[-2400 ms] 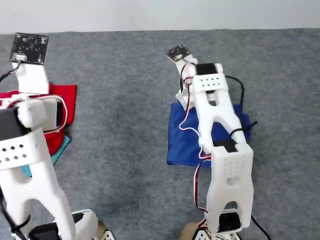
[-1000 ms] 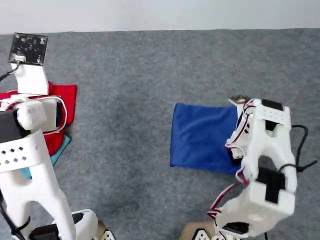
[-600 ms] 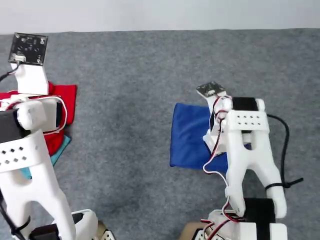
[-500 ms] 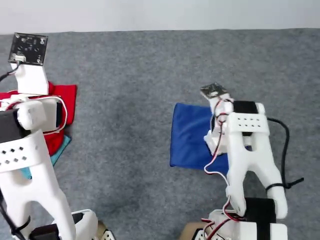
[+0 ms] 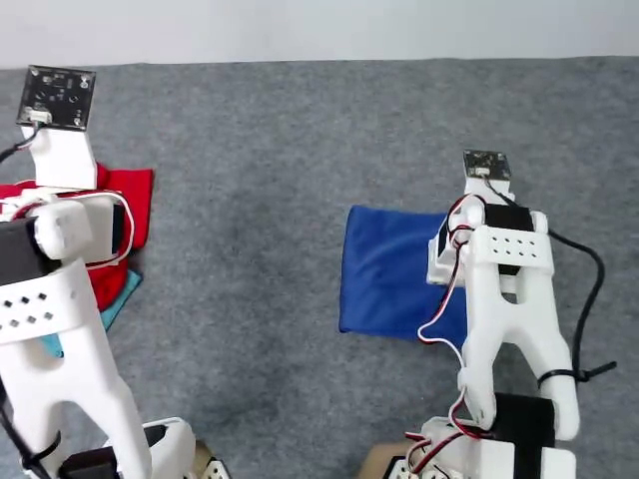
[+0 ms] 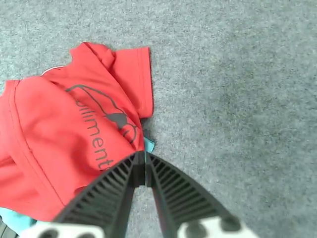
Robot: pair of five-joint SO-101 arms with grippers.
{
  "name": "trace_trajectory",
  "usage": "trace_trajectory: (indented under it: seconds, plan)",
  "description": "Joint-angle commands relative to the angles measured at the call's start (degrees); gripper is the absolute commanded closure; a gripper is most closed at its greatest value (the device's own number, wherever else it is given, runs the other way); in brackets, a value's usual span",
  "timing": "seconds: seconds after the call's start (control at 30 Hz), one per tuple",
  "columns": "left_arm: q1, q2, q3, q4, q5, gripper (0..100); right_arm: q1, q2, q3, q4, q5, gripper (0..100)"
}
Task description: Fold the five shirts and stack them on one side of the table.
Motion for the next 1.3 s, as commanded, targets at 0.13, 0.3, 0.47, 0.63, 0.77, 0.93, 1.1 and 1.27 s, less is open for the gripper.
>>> trace_trajectory:
  seconds: [0.13,0.3,0.47,0.63,0.77,0.93,1.1,1.27]
  plan:
    - [-0.35,-1.76,0.13,1.23,-0.53,99,2.07,0.40,-0.70,-4.70,-1.49,66.9]
    - [-0.35,-1.76,0.13,1.23,-0.53,99,4.26,7.96,-2.20,-5.32,-1.49,66.9]
    - [-0.35,-1.76,0.22,1.23,-0.53,99,4.79,15.60,-5.19,-4.97,-1.32,66.9]
    - [-0.35,-1.76,2.15,1.23,-0.53,99,4.62,22.11,-7.74,-4.97,-1.49,67.0]
    - [-0.35,-1.76,2.59,1.23,-0.53,99,3.82,26.51,-9.76,-4.44,-1.23,67.1]
    - [-0.26,-1.76,2.59,1.23,-0.53,99,1.10,28.09,-12.92,-0.75,-1.14,79.8]
    - [-0.26,-1.67,2.59,1.14,-0.62,99,0.13,28.00,-17.58,2.77,-1.14,98.9]
    - [-0.26,-1.67,2.59,1.14,-0.62,99,1.10,28.00,-22.24,7.25,0.44,98.8]
